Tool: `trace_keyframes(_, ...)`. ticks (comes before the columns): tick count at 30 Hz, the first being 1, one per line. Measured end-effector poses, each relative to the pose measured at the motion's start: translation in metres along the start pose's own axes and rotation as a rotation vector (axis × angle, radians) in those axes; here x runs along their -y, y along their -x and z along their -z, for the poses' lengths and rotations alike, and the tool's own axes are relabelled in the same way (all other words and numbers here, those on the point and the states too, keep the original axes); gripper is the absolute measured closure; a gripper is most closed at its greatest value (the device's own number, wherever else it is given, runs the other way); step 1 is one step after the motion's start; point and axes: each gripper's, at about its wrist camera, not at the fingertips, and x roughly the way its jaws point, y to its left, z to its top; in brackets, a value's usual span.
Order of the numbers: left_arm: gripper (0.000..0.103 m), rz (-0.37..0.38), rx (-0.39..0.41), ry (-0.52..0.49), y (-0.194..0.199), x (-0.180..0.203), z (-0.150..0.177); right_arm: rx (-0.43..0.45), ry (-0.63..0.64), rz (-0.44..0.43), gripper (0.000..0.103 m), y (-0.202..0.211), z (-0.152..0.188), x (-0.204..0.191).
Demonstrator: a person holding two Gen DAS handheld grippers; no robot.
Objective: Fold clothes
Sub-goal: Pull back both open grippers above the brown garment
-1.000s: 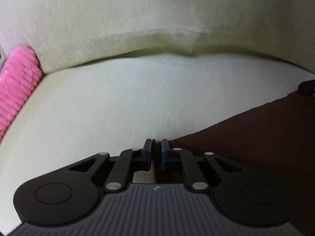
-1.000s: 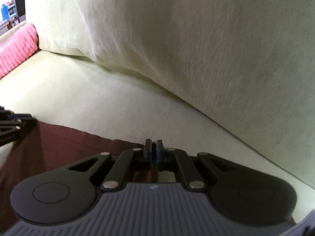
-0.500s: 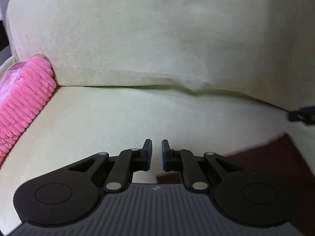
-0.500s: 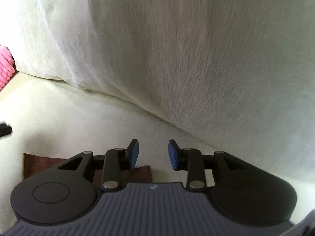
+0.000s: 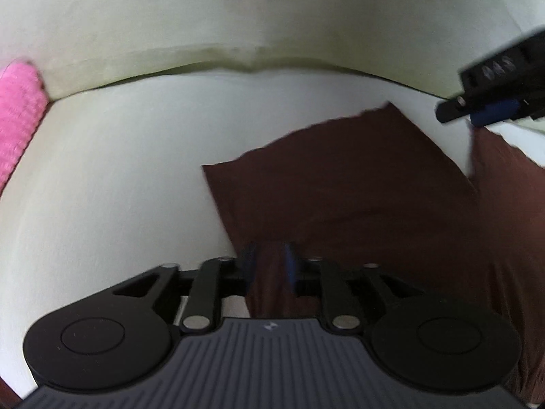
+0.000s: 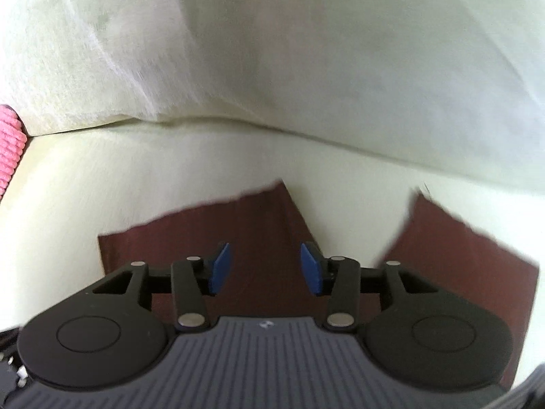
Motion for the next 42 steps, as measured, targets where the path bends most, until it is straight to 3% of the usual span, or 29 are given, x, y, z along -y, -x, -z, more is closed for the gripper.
trace_keyframes(3,0.073,0.006,0.018,-0.034,0.004,0.012,0.007,0.014,-0.027,0.005,0.056,0.02,0.042,0.017)
trace_keyframes(6,0.072,0.011,0.024,-0.039,-0.003,0.028,0.029,0.024,-0.034,0.03,0.055,0.037,0.105,0.049)
trace_keyframes(10,0.07,-0.06,0.022,-0.055,-0.023,0.039,0.067,0.054,-0.019,0.065,0.055,0.046,0.19,0.104)
trace_keyframes(12,0.066,-0.101,0.047,-0.04,-0.024,0.037,0.081,0.023,0.002,0.09,0.056,0.043,0.223,0.131)
trace_keyframes(14,0.065,-0.159,0.063,-0.024,-0.017,0.032,0.09,0.062,0.028,0.044,0.055,0.053,0.25,0.156)
trace_keyframes(16,0.071,-0.208,0.07,-0.006,-0.006,0.031,0.092,0.049,0.022,0.047,0.055,0.066,0.258,0.17)
trace_keyframes(18,0.071,-0.206,0.088,0.007,0.009,0.033,0.09,0.085,-0.041,0.036,0.055,0.084,0.262,0.185)
trace_keyframes(22,0.066,-0.053,0.156,-0.04,0.042,0.065,0.091,0.162,-0.123,0.05,0.054,0.105,0.264,0.203)
trace_keyframes(26,0.061,0.091,0.178,-0.158,0.041,0.103,0.109,0.221,-0.127,0.021,0.054,0.102,0.279,0.205)
trace_keyframes(29,0.061,0.099,0.156,-0.198,0.02,0.109,0.134,0.213,-0.061,0.032,0.054,0.086,0.3,0.202)
trace_keyframes(30,0.057,0.091,0.149,-0.191,0.014,0.106,0.14,0.199,-0.05,0.047,0.054,0.081,0.31,0.204)
trace_keyframes(34,0.053,0.1,0.25,-0.187,0.01,0.093,0.165,0.294,0.047,0.092,0.048,0.087,0.346,0.201)
trace_keyframes(39,0.053,0.086,0.339,-0.219,0.007,0.091,0.185,0.384,-0.04,0.12,0.047,0.089,0.375,0.205)
trace_keyframes(42,0.053,0.046,0.335,-0.232,0.017,0.095,0.194,0.412,-0.109,0.146,0.047,0.09,0.385,0.202)
